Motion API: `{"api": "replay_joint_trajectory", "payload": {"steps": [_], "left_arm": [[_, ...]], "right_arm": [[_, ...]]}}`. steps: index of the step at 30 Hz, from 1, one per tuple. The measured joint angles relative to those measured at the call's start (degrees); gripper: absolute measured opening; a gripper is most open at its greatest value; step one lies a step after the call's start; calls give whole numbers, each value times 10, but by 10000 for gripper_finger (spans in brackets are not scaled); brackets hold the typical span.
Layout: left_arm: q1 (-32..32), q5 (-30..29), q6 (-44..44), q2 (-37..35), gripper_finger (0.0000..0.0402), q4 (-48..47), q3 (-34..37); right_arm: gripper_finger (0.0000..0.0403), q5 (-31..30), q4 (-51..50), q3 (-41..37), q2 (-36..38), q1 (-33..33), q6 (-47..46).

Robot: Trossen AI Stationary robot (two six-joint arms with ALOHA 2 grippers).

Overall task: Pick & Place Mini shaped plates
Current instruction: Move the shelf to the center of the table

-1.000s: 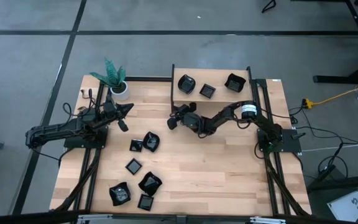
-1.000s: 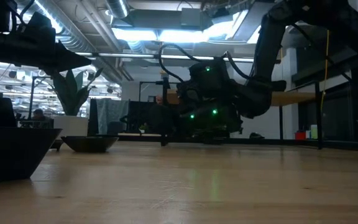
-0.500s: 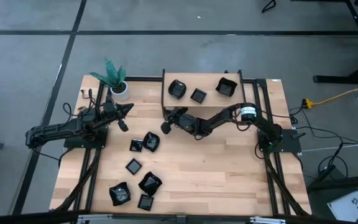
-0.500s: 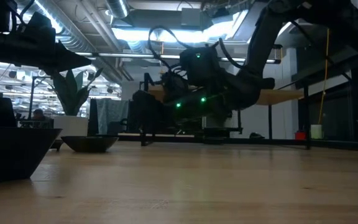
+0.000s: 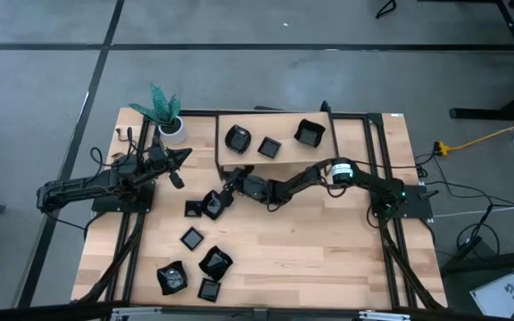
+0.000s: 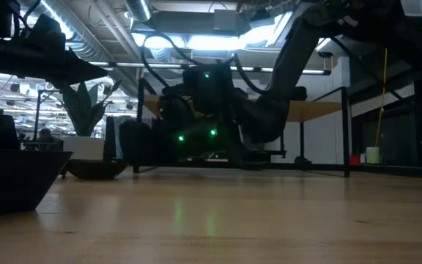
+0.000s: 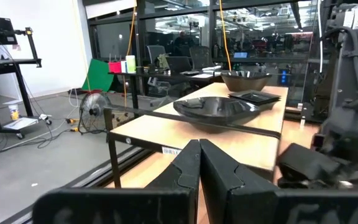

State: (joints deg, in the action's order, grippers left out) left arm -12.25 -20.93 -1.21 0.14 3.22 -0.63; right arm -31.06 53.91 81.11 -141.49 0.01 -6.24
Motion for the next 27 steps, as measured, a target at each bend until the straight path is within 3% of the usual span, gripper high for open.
{"api": "replay_joint_trajectory", "payload": {"steps": [6,27], "left_arm": [[0,0,0,0,4,0,0],[0,0,0,0,4,0,0]], "right_arm": [[2,0,1,32,0,18,52],[3,82,1,44,0,27,39]]}}
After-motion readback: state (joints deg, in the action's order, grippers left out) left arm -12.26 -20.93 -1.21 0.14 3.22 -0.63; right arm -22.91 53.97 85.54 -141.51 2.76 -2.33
